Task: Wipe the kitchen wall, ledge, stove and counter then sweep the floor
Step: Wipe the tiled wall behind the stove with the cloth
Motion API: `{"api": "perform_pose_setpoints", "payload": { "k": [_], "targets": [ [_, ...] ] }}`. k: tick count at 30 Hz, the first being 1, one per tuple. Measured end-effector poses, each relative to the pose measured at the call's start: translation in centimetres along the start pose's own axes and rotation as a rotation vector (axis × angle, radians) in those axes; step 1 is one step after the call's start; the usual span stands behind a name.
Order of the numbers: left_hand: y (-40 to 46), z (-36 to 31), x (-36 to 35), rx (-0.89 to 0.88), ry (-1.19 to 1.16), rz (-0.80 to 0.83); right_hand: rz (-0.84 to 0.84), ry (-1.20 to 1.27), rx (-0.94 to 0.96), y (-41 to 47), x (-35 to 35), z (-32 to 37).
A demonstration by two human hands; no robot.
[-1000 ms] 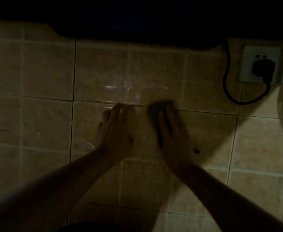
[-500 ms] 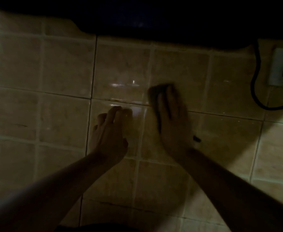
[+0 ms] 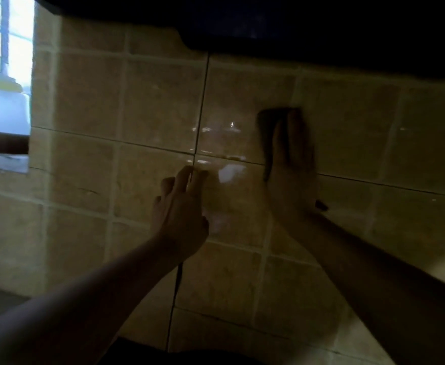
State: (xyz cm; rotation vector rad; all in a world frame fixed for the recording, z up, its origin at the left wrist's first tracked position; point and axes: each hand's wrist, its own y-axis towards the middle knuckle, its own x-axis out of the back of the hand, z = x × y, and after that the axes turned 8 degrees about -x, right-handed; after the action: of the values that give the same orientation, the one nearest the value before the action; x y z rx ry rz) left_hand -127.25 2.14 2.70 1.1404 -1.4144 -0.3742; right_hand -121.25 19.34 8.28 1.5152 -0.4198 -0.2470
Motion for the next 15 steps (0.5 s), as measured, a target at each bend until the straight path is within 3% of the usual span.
{"api": "perform_pose_setpoints", "payload": {
  "k": [3,5,7,12,15],
  "targets": [
    [-0.5,1.0,0.3,0.014,0.020,0.013,0.094,-0.007,0.441,-6.3,-2.3,1.3],
    [-0.7,1.3,0.4,0.001,0.011,0.018,0.167,-0.012,0.582,-8.6,-2.3,1.0],
    [-0.6,2.0,0.8,-0.017,0.021,0.019,0.184,-0.036,0.556,-7.3,-1.5,1.1],
    [0.2,3.7,2.4,0.030,0.013,0.040,0.063,-0.007,0.143,3.0,-1.0,3.3],
    [0.2,4.9,2.3,0.026,0.027,0.032,0.049,0.012,0.201,2.1,-2.6,5.1]
  ]
}}
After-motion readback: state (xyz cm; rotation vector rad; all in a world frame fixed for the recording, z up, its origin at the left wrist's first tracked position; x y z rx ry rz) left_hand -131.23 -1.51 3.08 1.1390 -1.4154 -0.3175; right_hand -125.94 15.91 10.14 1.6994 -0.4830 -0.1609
